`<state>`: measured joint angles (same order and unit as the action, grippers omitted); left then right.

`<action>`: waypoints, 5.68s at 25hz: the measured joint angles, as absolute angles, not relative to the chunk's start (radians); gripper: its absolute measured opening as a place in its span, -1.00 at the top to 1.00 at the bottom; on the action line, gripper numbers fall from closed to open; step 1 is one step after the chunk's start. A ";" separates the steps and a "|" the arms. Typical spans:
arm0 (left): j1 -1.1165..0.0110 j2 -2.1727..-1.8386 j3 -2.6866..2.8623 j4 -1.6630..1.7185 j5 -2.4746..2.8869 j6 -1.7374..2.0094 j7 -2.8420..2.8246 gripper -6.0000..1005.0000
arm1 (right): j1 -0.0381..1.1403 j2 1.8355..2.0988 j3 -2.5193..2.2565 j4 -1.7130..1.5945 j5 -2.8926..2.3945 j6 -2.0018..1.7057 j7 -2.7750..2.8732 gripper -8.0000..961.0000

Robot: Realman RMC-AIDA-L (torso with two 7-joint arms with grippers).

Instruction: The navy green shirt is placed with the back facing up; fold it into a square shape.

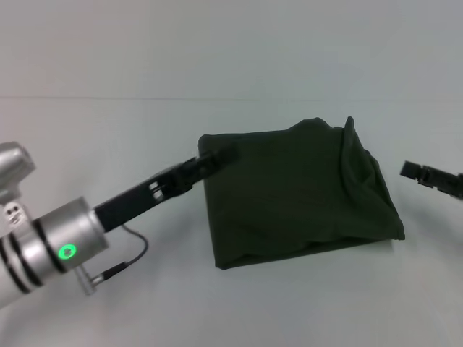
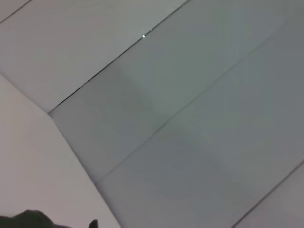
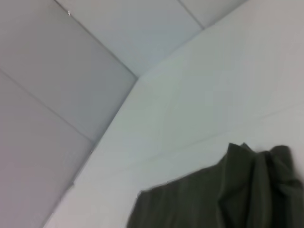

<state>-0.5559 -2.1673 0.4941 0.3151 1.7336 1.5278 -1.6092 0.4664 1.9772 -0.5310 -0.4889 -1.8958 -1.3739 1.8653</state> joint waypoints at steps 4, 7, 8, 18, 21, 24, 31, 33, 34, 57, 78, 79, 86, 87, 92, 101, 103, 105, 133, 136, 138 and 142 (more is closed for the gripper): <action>-0.481 -2.164 0.536 0.417 1.752 1.579 -1.577 -0.89 | 0.586 1.952 -0.575 -0.498 -2.023 -1.304 1.996 -0.89; -0.464 -2.164 0.535 0.439 1.773 1.597 -1.563 -0.89 | 0.674 1.949 -0.604 -0.505 -2.129 -1.245 2.079 -0.89; -0.459 -2.164 0.536 0.445 1.781 1.603 -1.559 -0.89 | 0.695 1.951 -0.614 -0.508 -2.153 -1.226 2.102 -0.89; -0.445 -2.163 0.534 0.478 1.865 1.665 -1.478 -0.89 | 0.811 1.981 -0.812 -0.533 -2.242 -1.099 2.223 -0.89; -0.444 -2.161 0.533 0.483 1.865 1.666 -1.477 -0.89 | 0.817 1.984 -0.864 -0.553 -2.269 -1.066 2.280 -0.85; -0.444 -2.160 0.533 0.484 1.865 1.666 -1.477 -0.89 | 0.813 2.001 -0.885 -0.601 -2.293 -1.059 2.285 -0.74; -0.443 -2.160 0.530 0.484 1.865 1.666 -1.477 -0.88 | 0.819 2.021 -0.919 -0.638 -2.347 -1.058 2.292 -0.48; -0.443 -2.160 0.530 0.485 1.865 1.666 -1.476 -0.88 | 0.822 2.023 -0.919 -0.637 -2.352 -1.058 2.296 -0.28; -0.444 -2.160 0.531 0.485 1.865 1.666 -1.475 -0.88 | 0.823 2.024 -0.920 -0.637 -2.352 -1.058 2.299 -0.18; -0.451 -2.161 0.535 0.476 1.859 1.665 -1.464 -0.88 | 0.772 2.021 -0.851 -0.646 -2.322 -1.059 2.355 0.91; -0.448 -2.163 0.535 0.474 1.855 1.681 -1.471 -0.88 | 0.691 1.990 -0.822 -0.630 -2.129 -1.080 2.335 0.84; -0.448 -2.163 0.536 0.474 1.855 1.681 -1.471 -0.88 | 0.695 1.989 -0.823 -0.628 -2.132 -1.080 2.339 0.84; -0.453 -2.163 0.535 0.474 1.858 1.681 -1.467 -0.88 | 0.791 1.984 -0.840 -0.616 -2.330 -1.086 2.503 0.75; -0.454 -2.162 0.535 0.474 1.860 1.681 -1.466 -0.88 | 0.808 1.986 -0.840 -0.618 -2.365 -1.091 2.521 0.68; -0.454 -2.162 0.532 0.474 1.860 1.676 -1.466 -0.88 | 0.880 1.985 -0.864 -0.624 -2.497 -1.110 2.599 0.34; -0.458 -2.158 0.531 0.485 1.861 1.657 -1.464 -0.88 | 0.908 1.992 -0.923 -0.721 -2.616 -1.196 2.648 0.05; -0.461 -2.156 0.531 0.490 1.863 1.654 -1.464 -0.88 | 0.913 1.995 -0.930 -0.722 -2.639 -1.195 2.649 0.03; -0.463 -2.155 0.531 0.495 1.861 1.654 -1.464 -0.88 | 0.916 2.001 -0.934 -0.721 -2.648 -1.192 2.649 0.01; -0.461 -2.154 0.529 0.497 1.863 1.654 -1.464 -0.88 | 0.918 2.063 -1.017 -0.679 -2.679 -1.081 2.650 0.06; -0.459 -2.154 0.529 0.497 1.864 1.653 -1.464 -0.88 | 0.917 2.064 -1.018 -0.682 -2.680 -1.083 2.647 0.16; -0.458 -2.155 0.529 0.497 1.864 1.653 -1.463 -0.88 | 0.916 2.064 -1.019 -0.682 -2.680 -1.085 2.646 0.27; -0.459 -2.155 0.529 0.497 1.864 1.653 -1.463 -0.88 | 0.914 2.064 -1.018 -0.684 -2.680 -1.086 2.649 0.56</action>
